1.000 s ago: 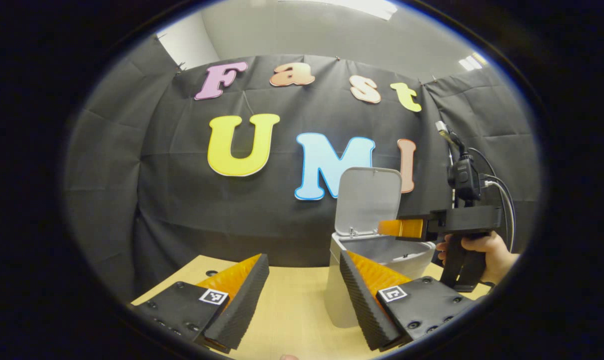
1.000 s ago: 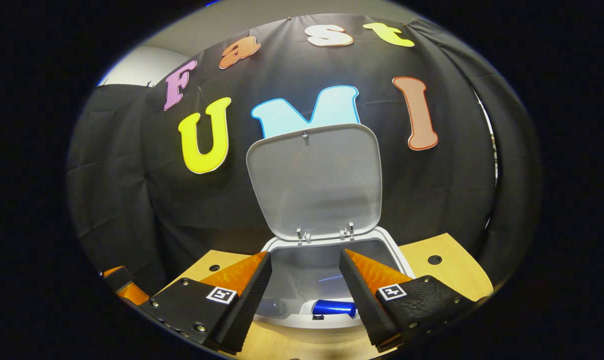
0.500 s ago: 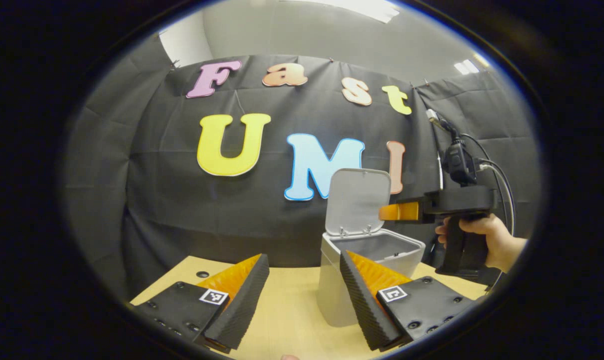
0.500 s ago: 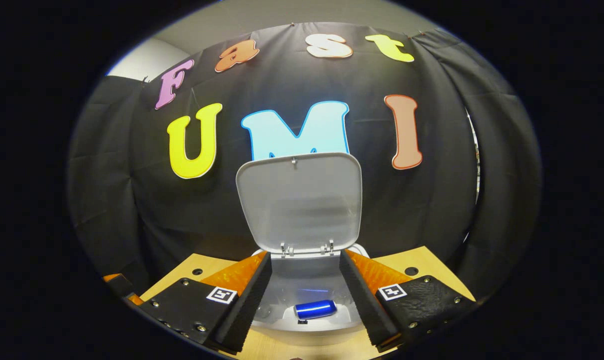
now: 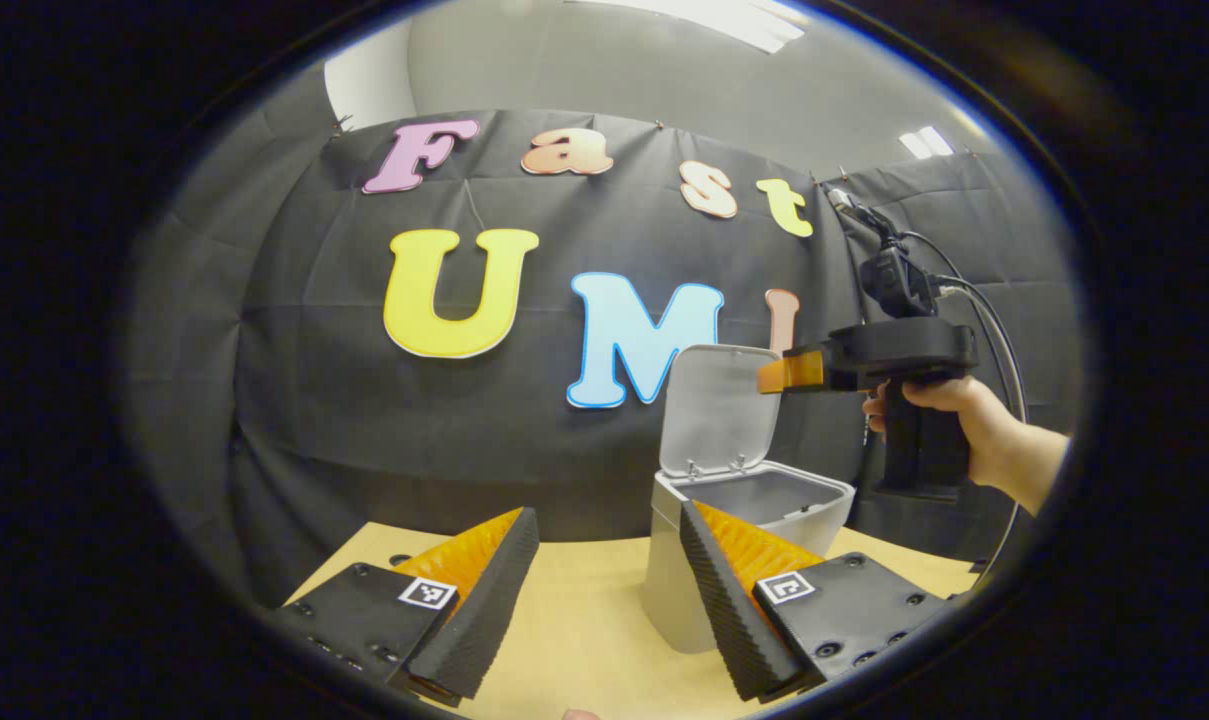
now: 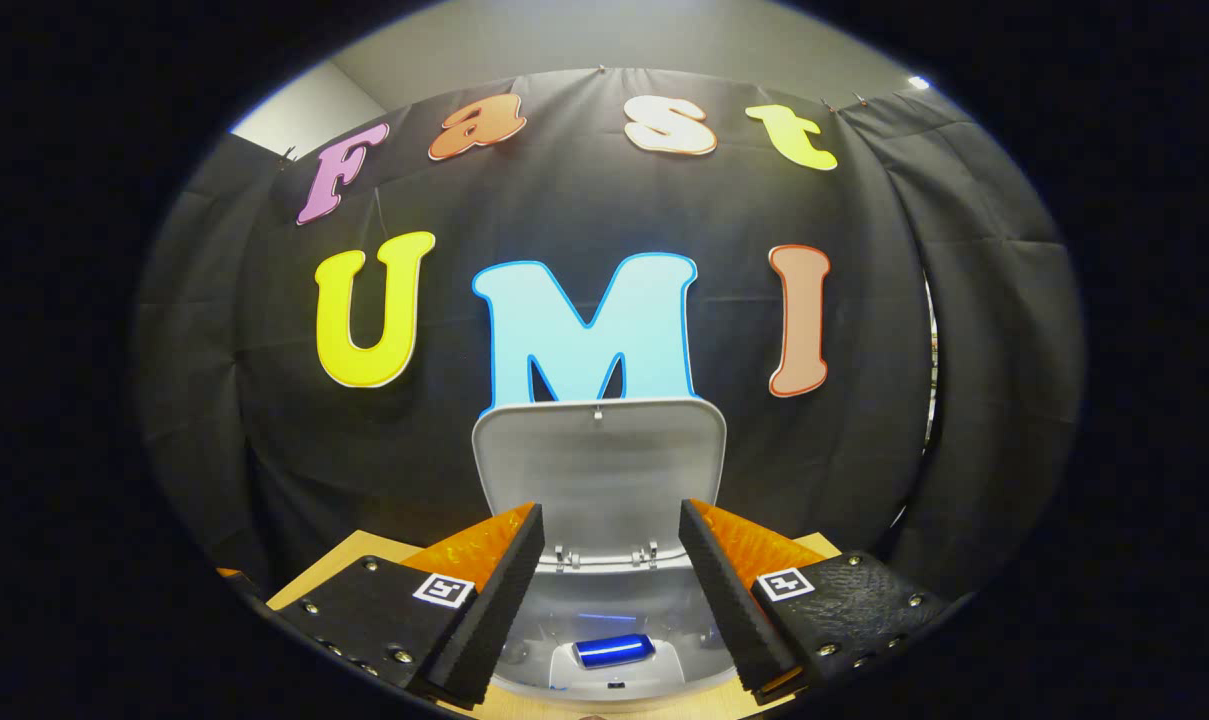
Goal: Press the lid of the desktop garbage bin to open it, pick up the crumpled paper on the desktop and throw it into the bin, then pick up the pop can on the desktop and drop it into the bin, and finally close the garbage bin lid.
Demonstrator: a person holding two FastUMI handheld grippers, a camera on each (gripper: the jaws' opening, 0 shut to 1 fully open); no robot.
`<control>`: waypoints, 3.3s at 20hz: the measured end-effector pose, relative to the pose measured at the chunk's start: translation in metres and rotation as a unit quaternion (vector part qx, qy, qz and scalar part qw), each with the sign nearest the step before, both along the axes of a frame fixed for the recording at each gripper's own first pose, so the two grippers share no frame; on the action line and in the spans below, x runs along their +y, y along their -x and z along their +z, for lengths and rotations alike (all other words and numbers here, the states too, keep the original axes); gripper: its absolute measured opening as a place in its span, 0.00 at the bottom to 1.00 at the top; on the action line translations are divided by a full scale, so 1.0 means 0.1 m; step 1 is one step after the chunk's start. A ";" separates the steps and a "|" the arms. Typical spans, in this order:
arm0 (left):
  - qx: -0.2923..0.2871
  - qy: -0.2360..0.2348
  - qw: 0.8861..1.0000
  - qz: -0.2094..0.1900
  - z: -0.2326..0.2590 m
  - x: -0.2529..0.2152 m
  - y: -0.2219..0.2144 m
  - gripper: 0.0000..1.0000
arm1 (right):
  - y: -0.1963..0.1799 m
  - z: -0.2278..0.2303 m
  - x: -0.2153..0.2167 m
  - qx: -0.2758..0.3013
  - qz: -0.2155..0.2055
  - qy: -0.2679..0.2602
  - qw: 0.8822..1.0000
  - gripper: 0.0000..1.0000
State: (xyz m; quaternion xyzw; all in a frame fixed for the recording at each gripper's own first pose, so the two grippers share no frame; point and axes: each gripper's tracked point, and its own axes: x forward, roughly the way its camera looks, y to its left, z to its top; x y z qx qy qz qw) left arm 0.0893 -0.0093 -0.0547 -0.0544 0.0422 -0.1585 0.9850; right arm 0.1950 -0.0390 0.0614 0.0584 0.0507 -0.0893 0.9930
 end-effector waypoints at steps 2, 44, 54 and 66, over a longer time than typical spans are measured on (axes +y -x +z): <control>0.003 -0.001 1.000 0.002 -0.02 0.05 0.00 0.93 | -0.08 0.11 -0.01 -0.005 0.000 0.011 1.000 0.87; -0.010 0.008 0.999 0.048 0.09 -0.21 0.14 0.95 | -0.23 0.21 0.04 0.016 0.040 -0.001 0.999 0.88; -0.015 0.002 0.998 0.056 0.12 -0.25 0.19 0.95 | -0.01 -0.27 0.17 0.052 0.056 -0.012 0.997 0.88; -0.013 -0.010 0.998 0.053 0.09 -0.25 0.20 0.95 | 0.00 -0.91 0.25 0.080 0.056 -0.018 0.995 0.88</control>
